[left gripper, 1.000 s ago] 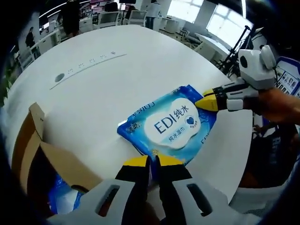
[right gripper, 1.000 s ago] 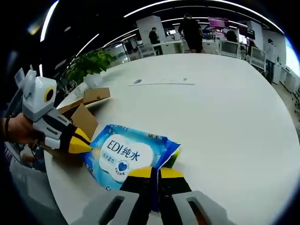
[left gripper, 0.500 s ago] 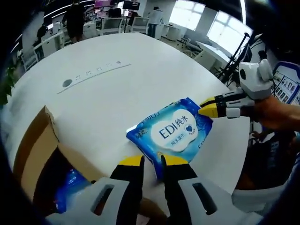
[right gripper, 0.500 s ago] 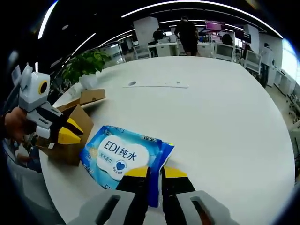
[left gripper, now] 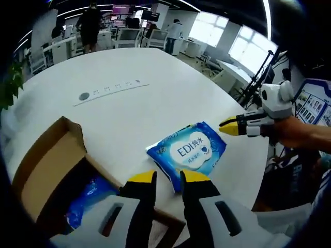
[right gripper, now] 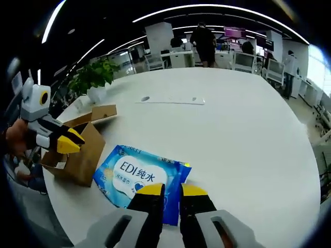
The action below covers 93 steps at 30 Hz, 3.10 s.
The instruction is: Operate the shoe box by opening the lid, removing the specified soft item, and placing it in the target area until the item is outside and the box remains undamaged.
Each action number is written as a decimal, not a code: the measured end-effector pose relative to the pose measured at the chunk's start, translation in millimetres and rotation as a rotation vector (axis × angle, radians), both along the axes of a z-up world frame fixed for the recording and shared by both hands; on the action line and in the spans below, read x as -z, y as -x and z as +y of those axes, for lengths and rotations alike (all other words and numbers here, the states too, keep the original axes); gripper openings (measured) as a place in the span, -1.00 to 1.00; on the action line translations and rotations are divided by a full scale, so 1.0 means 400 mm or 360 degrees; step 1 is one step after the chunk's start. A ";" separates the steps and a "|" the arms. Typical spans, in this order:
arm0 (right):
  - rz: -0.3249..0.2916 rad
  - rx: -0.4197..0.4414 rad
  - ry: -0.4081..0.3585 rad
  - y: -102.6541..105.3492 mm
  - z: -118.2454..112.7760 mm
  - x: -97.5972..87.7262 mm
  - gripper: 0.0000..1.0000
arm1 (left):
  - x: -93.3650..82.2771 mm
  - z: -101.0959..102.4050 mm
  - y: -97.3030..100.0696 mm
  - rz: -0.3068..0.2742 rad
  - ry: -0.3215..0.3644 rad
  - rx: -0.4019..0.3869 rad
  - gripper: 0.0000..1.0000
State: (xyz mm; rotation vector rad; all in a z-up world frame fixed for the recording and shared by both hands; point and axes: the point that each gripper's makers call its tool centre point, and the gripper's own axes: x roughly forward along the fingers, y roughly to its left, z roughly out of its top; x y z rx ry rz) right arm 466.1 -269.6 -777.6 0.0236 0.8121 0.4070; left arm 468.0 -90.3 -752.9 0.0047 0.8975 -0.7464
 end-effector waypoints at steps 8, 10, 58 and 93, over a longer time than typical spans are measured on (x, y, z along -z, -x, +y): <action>-0.0051 -0.0016 -0.0017 0.002 0.038 -0.029 -0.84 | -0.036 0.055 0.016 -0.0054 0.0012 -0.0019 -0.63; -0.0064 -0.0015 -0.0037 -0.002 0.054 -0.037 -0.84 | -0.047 0.073 0.020 -0.0069 0.0011 -0.0033 -0.63; -0.0140 -0.0230 -0.0308 0.084 0.410 -0.139 -0.59 | -0.118 0.558 0.185 -0.0247 0.0067 -0.0523 -0.40; -0.0132 -0.0805 -0.0056 0.075 0.618 -0.134 -0.30 | -0.115 0.586 0.251 -0.0232 0.0114 -0.0559 -0.35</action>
